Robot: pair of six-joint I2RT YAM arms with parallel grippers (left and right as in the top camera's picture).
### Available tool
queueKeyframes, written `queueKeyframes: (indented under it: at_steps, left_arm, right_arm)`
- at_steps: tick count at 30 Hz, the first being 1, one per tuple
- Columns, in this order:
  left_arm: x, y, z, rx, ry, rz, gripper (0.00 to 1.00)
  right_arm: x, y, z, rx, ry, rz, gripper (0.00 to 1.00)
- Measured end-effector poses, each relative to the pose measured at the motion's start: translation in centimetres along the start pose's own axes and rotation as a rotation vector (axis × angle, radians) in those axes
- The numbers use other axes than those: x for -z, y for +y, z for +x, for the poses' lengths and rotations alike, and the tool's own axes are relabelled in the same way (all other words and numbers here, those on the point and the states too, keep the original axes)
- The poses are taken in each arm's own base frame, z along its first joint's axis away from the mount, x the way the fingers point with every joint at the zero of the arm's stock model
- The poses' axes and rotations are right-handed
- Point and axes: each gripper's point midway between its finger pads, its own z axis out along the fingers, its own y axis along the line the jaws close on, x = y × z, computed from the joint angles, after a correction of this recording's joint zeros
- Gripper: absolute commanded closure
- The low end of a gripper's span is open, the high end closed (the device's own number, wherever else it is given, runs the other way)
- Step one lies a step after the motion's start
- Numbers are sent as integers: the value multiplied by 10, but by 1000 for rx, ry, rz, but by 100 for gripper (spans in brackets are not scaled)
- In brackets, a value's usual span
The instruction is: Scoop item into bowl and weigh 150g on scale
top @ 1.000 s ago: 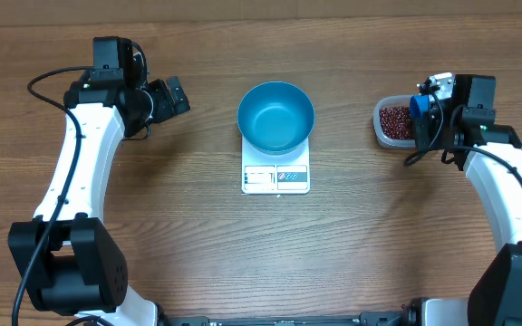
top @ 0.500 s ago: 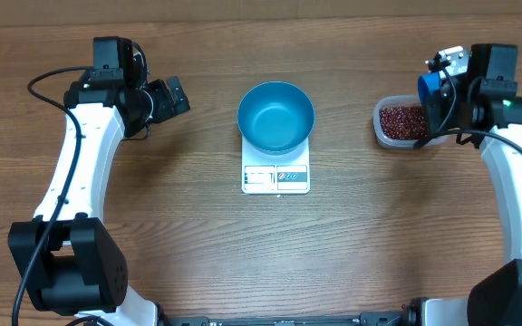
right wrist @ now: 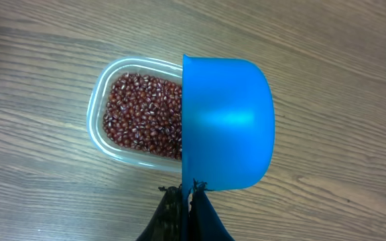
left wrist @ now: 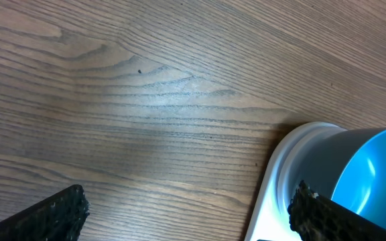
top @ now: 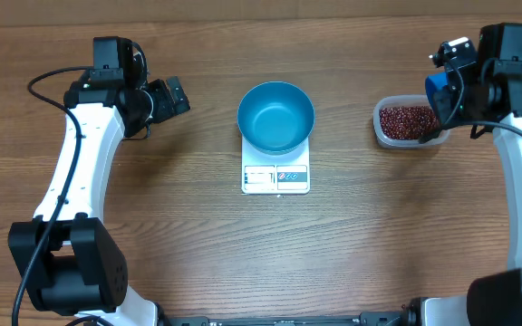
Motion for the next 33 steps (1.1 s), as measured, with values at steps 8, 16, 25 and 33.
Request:
queueKeyframes:
  at_steps: [8,16,25,33]
  left_arm:
    - [0,0,0,0,0,0,1]
    - [0,0,0,0,0,0,0]
    - [0,0,0,0,0,0,1]
    - [0,0,0,0,0,0,0]
  right_arm:
    - [-34,8,6,11,75,-48,96]
    - [-70,19,15,44,174,-60,96]
    - [-74,33,3,178,214,88,96]
    - [-70,26,6,192,247,162,96]
